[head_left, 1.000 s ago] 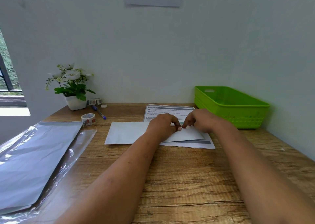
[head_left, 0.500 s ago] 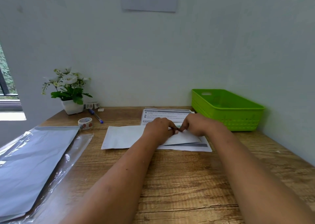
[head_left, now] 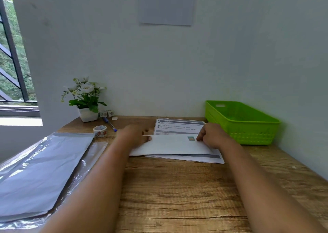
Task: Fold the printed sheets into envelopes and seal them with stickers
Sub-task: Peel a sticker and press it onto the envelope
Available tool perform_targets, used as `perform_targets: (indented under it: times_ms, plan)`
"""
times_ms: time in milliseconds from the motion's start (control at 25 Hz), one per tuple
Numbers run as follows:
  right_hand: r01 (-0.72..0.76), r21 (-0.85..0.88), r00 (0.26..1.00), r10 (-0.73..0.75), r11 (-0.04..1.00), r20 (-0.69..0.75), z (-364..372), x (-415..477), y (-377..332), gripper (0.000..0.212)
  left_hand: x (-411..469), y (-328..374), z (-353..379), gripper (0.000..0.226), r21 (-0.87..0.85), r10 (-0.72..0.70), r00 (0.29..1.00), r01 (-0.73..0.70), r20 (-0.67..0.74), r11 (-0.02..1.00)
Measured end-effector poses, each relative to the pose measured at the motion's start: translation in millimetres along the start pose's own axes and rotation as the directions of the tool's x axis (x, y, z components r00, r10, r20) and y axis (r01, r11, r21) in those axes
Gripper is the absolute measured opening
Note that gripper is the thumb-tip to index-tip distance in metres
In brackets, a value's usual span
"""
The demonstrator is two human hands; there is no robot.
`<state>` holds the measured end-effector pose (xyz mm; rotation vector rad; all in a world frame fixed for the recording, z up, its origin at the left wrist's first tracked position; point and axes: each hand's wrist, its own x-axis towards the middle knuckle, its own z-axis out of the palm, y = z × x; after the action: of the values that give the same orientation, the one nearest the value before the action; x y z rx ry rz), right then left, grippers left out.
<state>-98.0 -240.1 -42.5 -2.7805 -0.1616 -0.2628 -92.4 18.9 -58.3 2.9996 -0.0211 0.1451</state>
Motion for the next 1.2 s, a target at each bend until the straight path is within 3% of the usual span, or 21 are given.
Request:
perform_targets:
  times_ms: [80, 240, 320, 440, 520, 600, 680, 720, 800, 880, 960, 1040, 1120, 1200]
  plan:
    - [-0.039, 0.082, 0.997, 0.044, 0.996, -0.065, 4, 1, 4, 0.029, 3, -18, 4, 0.053, -0.035, -0.015, 0.998, 0.018, 0.062, 0.999]
    - [-0.086, 0.132, 0.993, 0.096, 0.988, -0.073, 7, 2, 5, 0.033, 1, -9, 3, 0.061, -0.046, -0.013, 1.000, 0.014, 0.025, 0.999]
    - [-0.109, 0.146, 0.990, 0.121, 0.983, -0.075, 6, 4, 4, 0.033, -5, -10, -4, 0.051, -0.100, -0.032, 0.999, 0.034, 0.022, 0.994]
    - [-0.169, 0.233, 0.980, 0.189, 0.958, -0.067, 6, 5, 5, 0.036, -10, -15, -10, 0.023, -0.337, -0.053, 0.998, 0.039, -0.032, 0.941]
    - [-0.192, 0.343, 0.968, 0.236, 0.919, -0.091, 6, 6, 5, 0.038, -11, -17, -11, 0.014, -0.553, -0.076, 0.990, -0.001, -0.117, 0.833]
    - [-0.118, 0.562, 0.914, 0.310, 0.819, -0.260, 4, 7, -1, 0.042, -7, -20, -11, 0.015, -0.724, -0.131, 0.974, -0.045, -0.185, 0.688]
    - [-0.018, 0.681, 0.815, 0.405, 0.732, -0.414, 3, 7, -11, 0.056, -4, -18, -13, 0.016, -0.864, -0.196, 0.956, -0.097, -0.220, 0.494]
    - [-0.003, 0.729, 0.808, 0.431, 0.684, -0.401, 6, 7, -17, 0.067, -4, -14, -13, 0.016, -0.917, -0.235, 0.948, -0.113, -0.214, 0.383]
    - [-0.060, 0.873, 0.883, 0.434, 0.484, -0.180, 16, 3, -34, 0.075, -4, -1, -12, 0.018, -0.965, -0.312, 0.930, -0.126, -0.195, 0.229]
    - [-0.227, 0.922, 0.950, 0.278, 0.312, 0.140, 20, -10, -53, 0.057, -6, 17, -10, 0.017, -0.975, -0.357, 0.915, -0.132, -0.188, 0.176]
    - [-0.301, 0.883, 0.953, 0.104, 0.359, 0.283, 16, -20, -65, 0.042, -9, 36, -7, 0.014, -0.972, -0.376, 0.901, -0.164, -0.216, 0.167]
    - [-0.299, 0.899, 0.952, 0.031, 0.319, 0.306, 8, -25, -68, 0.038, -11, 51, -7, 0.014, -0.967, -0.394, 0.885, -0.199, -0.248, 0.161]
    - [-0.349, 0.906, 0.932, -0.012, 0.240, 0.362, 1, -26, -65, 0.055, -11, 57, -10, 0.014, -0.971, -0.460, 0.855, -0.216, -0.240, 0.104]
    - [-0.450, 0.855, 0.867, -0.105, 0.258, 0.488, 0, -27, -61, 0.077, -11, 57, -14, 0.014, -0.974, -0.539, 0.817, -0.225, -0.206, 0.032]
